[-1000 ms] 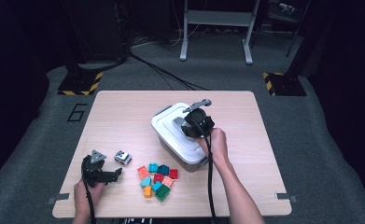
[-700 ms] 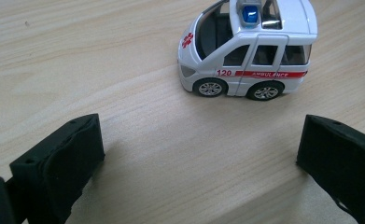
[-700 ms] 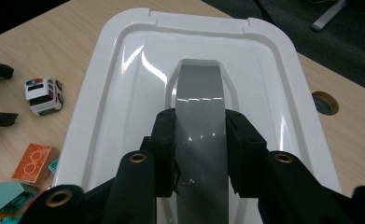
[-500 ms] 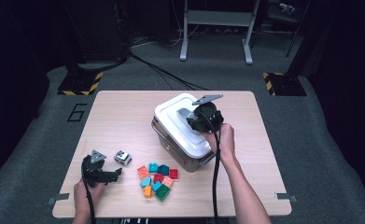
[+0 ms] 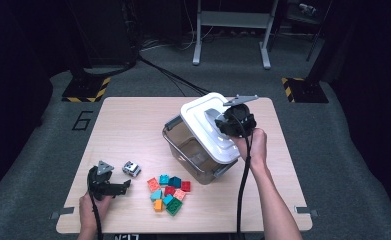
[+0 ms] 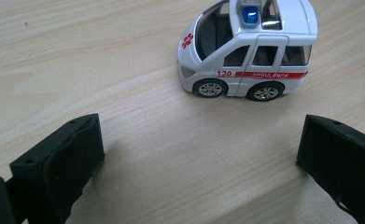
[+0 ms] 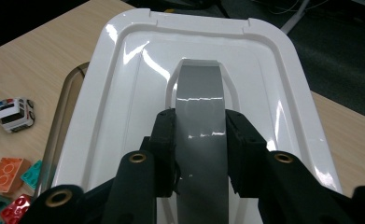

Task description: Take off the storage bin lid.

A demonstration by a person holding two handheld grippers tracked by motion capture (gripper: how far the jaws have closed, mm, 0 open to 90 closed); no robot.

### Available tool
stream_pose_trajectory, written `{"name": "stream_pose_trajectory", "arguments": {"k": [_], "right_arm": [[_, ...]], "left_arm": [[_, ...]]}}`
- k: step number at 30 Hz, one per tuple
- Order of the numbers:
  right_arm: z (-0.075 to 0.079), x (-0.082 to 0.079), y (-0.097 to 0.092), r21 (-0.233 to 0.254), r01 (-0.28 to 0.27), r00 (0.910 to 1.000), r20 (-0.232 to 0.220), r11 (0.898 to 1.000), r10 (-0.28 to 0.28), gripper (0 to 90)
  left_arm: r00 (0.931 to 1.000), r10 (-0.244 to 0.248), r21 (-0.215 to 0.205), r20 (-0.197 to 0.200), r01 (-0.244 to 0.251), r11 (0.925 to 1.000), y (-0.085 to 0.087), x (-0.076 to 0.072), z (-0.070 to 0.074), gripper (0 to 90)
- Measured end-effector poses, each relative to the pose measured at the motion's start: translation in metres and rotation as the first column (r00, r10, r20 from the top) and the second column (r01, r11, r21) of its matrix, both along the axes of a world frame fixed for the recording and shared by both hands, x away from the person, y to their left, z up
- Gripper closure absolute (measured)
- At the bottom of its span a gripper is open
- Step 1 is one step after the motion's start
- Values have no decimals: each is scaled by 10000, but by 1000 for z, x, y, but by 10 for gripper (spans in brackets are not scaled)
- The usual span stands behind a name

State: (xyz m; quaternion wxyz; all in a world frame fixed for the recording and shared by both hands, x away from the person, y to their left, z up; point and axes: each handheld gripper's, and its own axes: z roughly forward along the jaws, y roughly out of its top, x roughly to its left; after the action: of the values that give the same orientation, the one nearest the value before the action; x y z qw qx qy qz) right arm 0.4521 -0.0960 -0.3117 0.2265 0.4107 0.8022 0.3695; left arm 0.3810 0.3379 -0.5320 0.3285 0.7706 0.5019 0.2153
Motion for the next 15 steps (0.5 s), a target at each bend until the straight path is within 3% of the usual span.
{"name": "stream_pose_trajectory", "arguments": {"k": [8,15], "right_arm": [[-1,4,-28,8,771,9970,-74,9970,-771,672],[-4,9,-52,-22,1486,9887,-208,9889,-1486,672]], "left_arm": [[10000,25,-15,18,-25,10000,0,0,0,4],[10000,28,-9,15,-28,10000,0,0,0,4]]}}
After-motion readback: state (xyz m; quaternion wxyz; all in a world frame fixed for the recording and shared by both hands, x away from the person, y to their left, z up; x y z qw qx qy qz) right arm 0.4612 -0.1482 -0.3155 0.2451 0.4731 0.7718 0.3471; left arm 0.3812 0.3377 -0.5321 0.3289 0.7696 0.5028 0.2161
